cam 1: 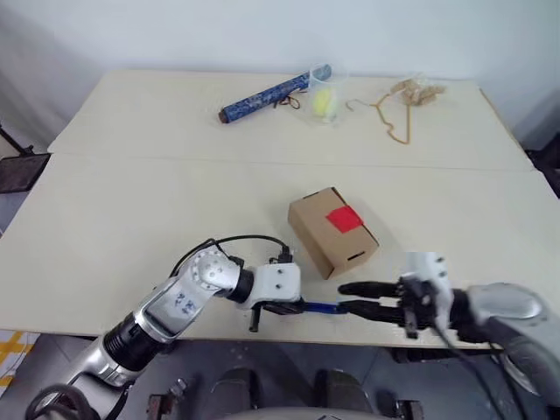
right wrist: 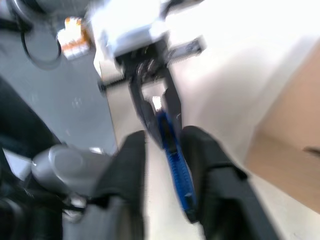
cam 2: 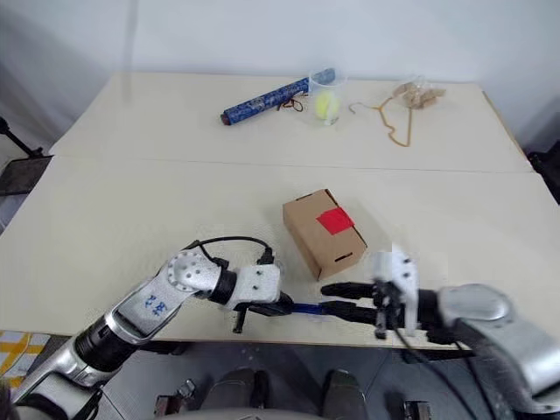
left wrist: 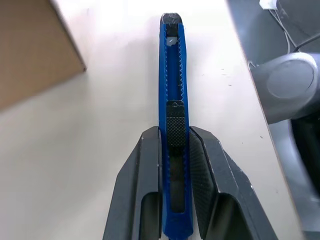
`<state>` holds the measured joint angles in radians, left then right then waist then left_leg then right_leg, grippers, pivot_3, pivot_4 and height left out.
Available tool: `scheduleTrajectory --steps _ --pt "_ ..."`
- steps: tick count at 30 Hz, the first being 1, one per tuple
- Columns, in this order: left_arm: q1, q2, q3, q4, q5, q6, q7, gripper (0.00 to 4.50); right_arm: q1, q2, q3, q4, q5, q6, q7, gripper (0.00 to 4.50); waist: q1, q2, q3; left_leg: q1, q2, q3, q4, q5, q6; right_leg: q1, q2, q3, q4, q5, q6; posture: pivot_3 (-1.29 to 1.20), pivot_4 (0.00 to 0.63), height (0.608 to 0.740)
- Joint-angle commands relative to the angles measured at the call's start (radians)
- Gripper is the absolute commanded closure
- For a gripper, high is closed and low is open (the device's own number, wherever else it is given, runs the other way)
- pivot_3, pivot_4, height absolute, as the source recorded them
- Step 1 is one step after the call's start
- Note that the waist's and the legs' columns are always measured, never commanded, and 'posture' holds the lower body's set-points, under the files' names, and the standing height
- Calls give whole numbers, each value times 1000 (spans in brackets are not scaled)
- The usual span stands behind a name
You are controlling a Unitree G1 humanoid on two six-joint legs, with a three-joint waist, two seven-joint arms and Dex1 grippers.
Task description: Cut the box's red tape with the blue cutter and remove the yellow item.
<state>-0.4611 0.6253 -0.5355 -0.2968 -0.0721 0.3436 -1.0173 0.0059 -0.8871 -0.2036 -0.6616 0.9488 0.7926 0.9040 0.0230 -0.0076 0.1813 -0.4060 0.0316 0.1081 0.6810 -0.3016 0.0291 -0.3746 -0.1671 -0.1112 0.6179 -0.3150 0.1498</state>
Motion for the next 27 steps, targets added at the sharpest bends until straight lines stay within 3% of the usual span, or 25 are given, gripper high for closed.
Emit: scheduleTrajectory --steps 1,6,8,10,17,26,27 --pt "14 15 59 -21 -22 -156 -44 4077 -48 -97 -93 -17 329 194 -191 1787 0 0 0 0 0 0 0 0 0 0 -1 0 -1 0 -1 0 150 740" --pt "-2 -26 75 -25 -17 -232 -48 4077 -90 -297 -50 75 756 295 -496 69 4 1 0 -1 -1 1 -1 -3 4 1 -3 0 -6 0 -1 0 150 740" --pt "-35 -69 73 -15 -3 -247 -29 4077 -94 -377 28 122 947 262 -662 25 4 1 0 -2 -1 1 0 -3 4 1 -3 -1 -7 1 0 0 150 740" --pt "-56 -97 74 -8 11 -260 -22 4077 -102 -399 93 141 1020 236 -749 25 4 0 1 -4 -2 1 0 -3 5 1 -4 -3 -8 1 1 0 150 740" --pt "-75 -120 76 2 22 -259 -19 4077 -152 -326 206 172 1023 197 -851 25 2 0 1 -5 -1 4 1 -3 5 0 -1 -5 -10 3 4 0 150 740" --pt "-79 -135 81 -8 32 -252 -9 4077 -190 -269 220 228 1023 231 -892 25 4 0 1 -6 -1 4 1 -3 6 -1 -1 -3 -11 3 4 0 150 740" --pt "-79 -136 82 -8 32 -251 -9 4077 -187 -266 220 228 1023 232 -894 195 4 0 1 -6 -1 4 1 -3 6 -1 -1 -3 -11 3 4 0 150 740"
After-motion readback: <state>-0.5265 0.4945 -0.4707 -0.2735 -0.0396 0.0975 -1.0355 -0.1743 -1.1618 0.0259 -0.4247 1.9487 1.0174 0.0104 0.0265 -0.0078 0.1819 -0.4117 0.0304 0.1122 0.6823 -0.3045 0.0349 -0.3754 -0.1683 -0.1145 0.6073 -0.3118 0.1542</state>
